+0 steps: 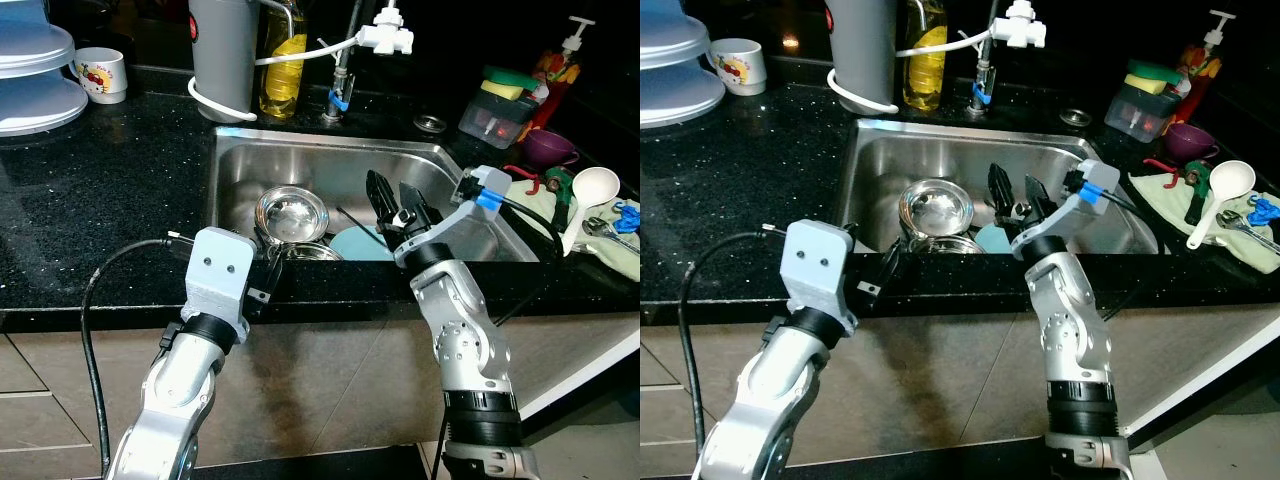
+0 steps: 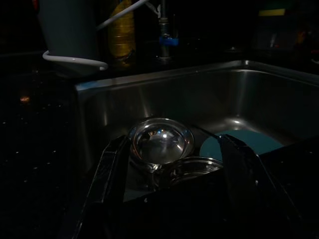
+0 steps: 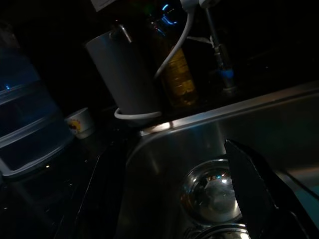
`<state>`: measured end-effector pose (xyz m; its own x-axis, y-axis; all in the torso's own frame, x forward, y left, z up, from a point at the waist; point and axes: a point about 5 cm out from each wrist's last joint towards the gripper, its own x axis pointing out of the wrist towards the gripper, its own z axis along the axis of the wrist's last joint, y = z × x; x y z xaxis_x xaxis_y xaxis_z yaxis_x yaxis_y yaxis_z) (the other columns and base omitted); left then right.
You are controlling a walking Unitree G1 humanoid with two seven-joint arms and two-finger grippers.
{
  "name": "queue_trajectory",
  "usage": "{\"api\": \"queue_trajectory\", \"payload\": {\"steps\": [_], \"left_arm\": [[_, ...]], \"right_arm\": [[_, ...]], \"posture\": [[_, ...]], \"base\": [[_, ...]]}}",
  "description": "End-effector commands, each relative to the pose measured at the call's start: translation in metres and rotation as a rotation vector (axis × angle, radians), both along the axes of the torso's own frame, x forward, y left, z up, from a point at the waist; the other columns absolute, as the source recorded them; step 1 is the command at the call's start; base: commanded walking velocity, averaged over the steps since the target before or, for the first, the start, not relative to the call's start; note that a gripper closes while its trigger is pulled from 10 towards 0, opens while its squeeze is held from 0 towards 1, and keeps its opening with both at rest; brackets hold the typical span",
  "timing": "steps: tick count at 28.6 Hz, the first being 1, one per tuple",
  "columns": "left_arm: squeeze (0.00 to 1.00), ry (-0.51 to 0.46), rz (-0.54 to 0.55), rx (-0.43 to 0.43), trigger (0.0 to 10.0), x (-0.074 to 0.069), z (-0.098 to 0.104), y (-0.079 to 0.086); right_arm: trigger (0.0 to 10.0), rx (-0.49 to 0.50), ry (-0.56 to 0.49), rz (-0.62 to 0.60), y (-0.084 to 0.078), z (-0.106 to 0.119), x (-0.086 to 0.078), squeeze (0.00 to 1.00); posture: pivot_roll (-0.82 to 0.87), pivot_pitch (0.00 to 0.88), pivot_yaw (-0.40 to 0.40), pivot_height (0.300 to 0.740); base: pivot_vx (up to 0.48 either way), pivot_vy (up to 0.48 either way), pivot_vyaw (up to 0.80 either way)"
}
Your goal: Kitchen organization
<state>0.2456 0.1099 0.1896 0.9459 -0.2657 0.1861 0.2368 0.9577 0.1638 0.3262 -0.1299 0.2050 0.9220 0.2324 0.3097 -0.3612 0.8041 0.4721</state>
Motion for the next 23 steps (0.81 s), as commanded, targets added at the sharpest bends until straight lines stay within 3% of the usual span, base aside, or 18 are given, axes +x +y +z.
{"api": "queue_trajectory", "payload": {"steps": [1, 8, 12, 14, 18, 23], "left_arm": [[0.0, 0.01, -0.015, 0.01, 10.0, 0.0, -0.002, -0.003], [0.0, 0.017, -0.028, 0.018, 10.0, -0.001, -0.005, -0.004], [0.0, 0.016, -0.03, 0.034, 10.0, 0.0, -0.006, -0.002], [0.0, 0.018, -0.031, 0.038, 10.0, -0.001, -0.007, -0.002], [0.0, 0.025, -0.033, 0.045, 10.0, -0.002, -0.008, 0.0], [0.0, 0.033, -0.046, 0.049, 10.0, -0.002, -0.009, 0.0]], "right_arm": [[10.0, 0.008, -0.015, -0.013, -0.005, 0.0, -0.003, 0.0], [10.0, 0.034, -0.018, -0.019, -0.022, -0.01, -0.013, 0.0], [10.0, -0.105, 0.067, -0.046, -0.024, -0.037, -0.03, 0.0], [10.0, -0.128, 0.079, -0.066, -0.025, -0.043, -0.036, 0.0], [10.0, -0.138, 0.109, -0.097, -0.025, -0.054, -0.052, 0.0], [10.0, -0.131, 0.119, -0.106, -0.027, -0.054, -0.055, 0.0]], "posture": [[0.16, 0.01, -0.169, 0.74], [0.15, 0.0, -0.175, 0.74], [0.14, 0.0, -0.181, 0.74], [0.14, 0.0, -0.184, 0.74], [0.14, 0.0, -0.182, 0.74], [0.13, 0.005, -0.175, 0.74]], "base": [[0.0, 0.0, 0.0], [0.0, 0.0, 0.0], [0.0, 0.0, 0.0], [0.0, 0.0, 0.0], [0.0, 0.0, 0.0], [-0.215, 0.0, 0.0]]}}
